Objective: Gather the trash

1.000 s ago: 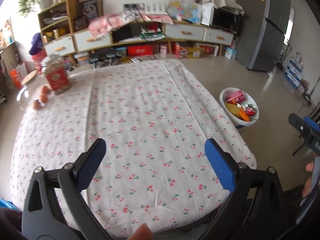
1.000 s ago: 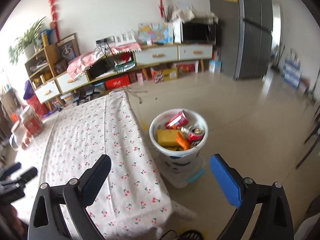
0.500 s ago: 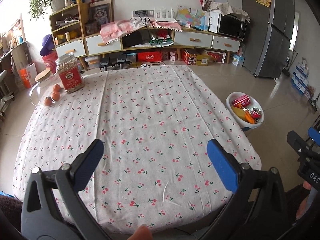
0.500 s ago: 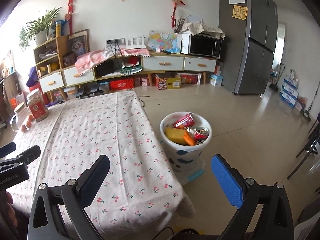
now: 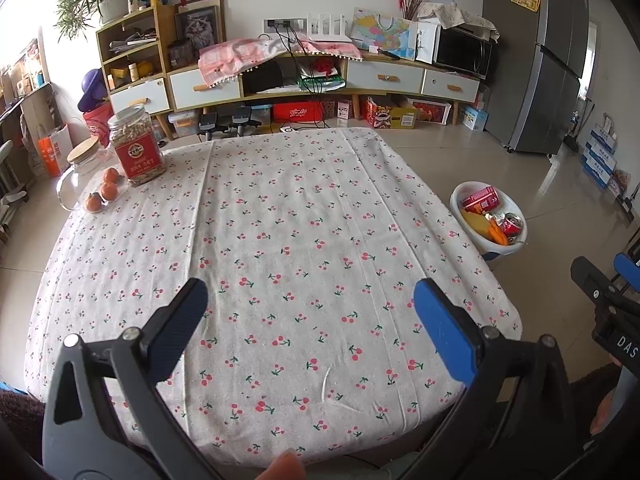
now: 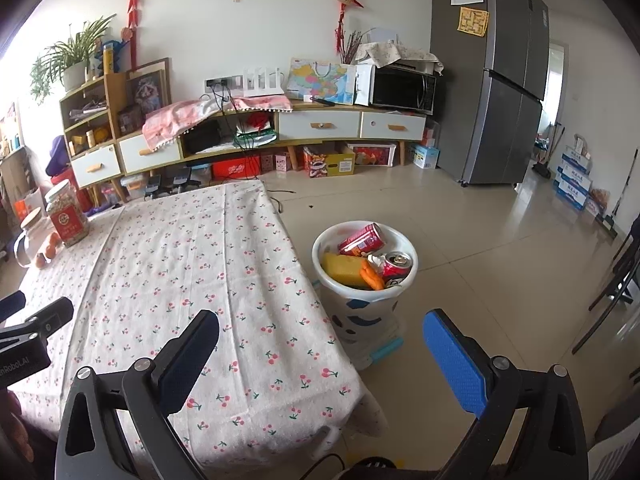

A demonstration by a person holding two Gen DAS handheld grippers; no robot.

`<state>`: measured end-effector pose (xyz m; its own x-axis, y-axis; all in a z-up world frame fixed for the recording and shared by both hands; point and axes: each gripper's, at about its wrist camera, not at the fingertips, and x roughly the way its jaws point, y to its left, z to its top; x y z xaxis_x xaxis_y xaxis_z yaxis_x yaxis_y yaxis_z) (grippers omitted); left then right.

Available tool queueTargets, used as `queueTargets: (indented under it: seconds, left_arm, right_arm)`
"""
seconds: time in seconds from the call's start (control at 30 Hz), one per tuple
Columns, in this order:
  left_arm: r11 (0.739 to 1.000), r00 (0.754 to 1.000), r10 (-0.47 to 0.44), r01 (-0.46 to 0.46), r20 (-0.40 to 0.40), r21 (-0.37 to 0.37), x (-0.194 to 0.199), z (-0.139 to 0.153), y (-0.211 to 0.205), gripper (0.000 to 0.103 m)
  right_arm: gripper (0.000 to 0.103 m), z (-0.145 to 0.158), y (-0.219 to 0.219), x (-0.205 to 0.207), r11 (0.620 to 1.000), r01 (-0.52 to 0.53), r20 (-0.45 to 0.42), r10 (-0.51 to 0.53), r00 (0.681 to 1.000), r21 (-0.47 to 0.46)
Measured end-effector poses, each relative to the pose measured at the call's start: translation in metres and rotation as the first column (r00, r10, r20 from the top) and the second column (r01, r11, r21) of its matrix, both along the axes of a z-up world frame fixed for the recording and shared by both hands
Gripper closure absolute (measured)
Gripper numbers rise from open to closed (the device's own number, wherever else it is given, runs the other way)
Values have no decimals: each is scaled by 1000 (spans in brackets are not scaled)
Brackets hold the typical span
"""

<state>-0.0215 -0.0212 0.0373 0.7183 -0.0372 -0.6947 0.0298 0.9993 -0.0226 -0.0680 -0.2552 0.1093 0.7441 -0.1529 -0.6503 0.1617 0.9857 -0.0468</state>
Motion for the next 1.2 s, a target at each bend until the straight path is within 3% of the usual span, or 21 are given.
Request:
queueTargets:
  seconds: [1.2]
  left_arm:
    - [999,998,-30,28,-48,-30,3,-7,-5,1]
  right_arm:
    - [0,6,9,0,1000,-9,11,9,1000,-8]
